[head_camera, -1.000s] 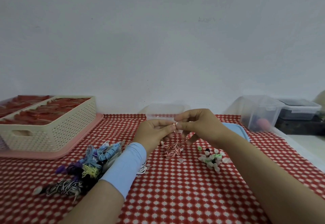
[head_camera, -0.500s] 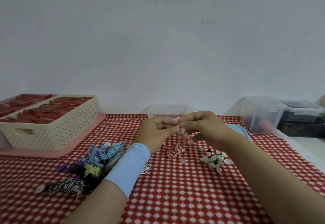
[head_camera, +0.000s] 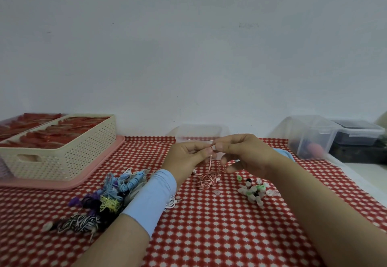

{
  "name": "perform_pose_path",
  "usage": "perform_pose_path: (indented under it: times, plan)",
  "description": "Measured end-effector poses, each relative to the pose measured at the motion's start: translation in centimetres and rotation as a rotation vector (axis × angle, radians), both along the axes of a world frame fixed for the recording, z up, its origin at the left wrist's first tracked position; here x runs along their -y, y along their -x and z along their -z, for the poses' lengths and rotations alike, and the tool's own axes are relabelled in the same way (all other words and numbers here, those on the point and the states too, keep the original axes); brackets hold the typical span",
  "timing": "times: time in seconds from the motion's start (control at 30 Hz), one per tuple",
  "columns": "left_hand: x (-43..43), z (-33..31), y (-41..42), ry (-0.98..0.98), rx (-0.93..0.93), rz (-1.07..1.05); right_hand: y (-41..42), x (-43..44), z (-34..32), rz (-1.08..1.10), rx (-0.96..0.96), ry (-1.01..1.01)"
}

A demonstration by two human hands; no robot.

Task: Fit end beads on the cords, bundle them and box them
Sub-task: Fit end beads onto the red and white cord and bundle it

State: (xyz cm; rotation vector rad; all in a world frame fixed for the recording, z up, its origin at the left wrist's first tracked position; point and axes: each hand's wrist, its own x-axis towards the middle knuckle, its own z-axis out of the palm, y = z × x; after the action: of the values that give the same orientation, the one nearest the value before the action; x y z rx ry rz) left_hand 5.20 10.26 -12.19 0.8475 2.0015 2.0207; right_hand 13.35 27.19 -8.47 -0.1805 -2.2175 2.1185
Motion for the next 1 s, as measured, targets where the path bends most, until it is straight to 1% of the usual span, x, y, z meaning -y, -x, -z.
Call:
perform_pose_path:
  times: [0.13,0.27,0.5,0.63,0.8,0.9,1.0]
  plan:
    - [0.4,0.0,0.3,0.035,-0.01,0.018,0.2,0.3,0.1,0.02,0.027,-0.002]
    - [0.4,0.0,0.3,0.021,0.062,0.039,0.1,0.5,0.0,0.019,0.009,-0.02]
    - [0.2,-0.2,0.1,0.028,0.032,-0.06,0.4,0.8,0.1,0.143,-0.136,-0.196]
    - [0.2,-0.1,0.2,0.017,0.042,-0.04,0.6,0.7,0.4,0.152,-0.169,-0.227]
    - [0.1,-0.1,0.1,-0.055,0.211,0.118,0.0,0.3,-0.3,0.037,-0.14,-0.165]
    - [0.1,-0.5,-0.2,-0.09,0.313,0.175,-0.2,-0.3,-0.5,-0.018,-0.14,-0.234]
    - [0.1,-0.7,-0.3,-0.095,0.354,0.215,-0.1,-0.5,-0.4,-0.008,-0.177,-0.303]
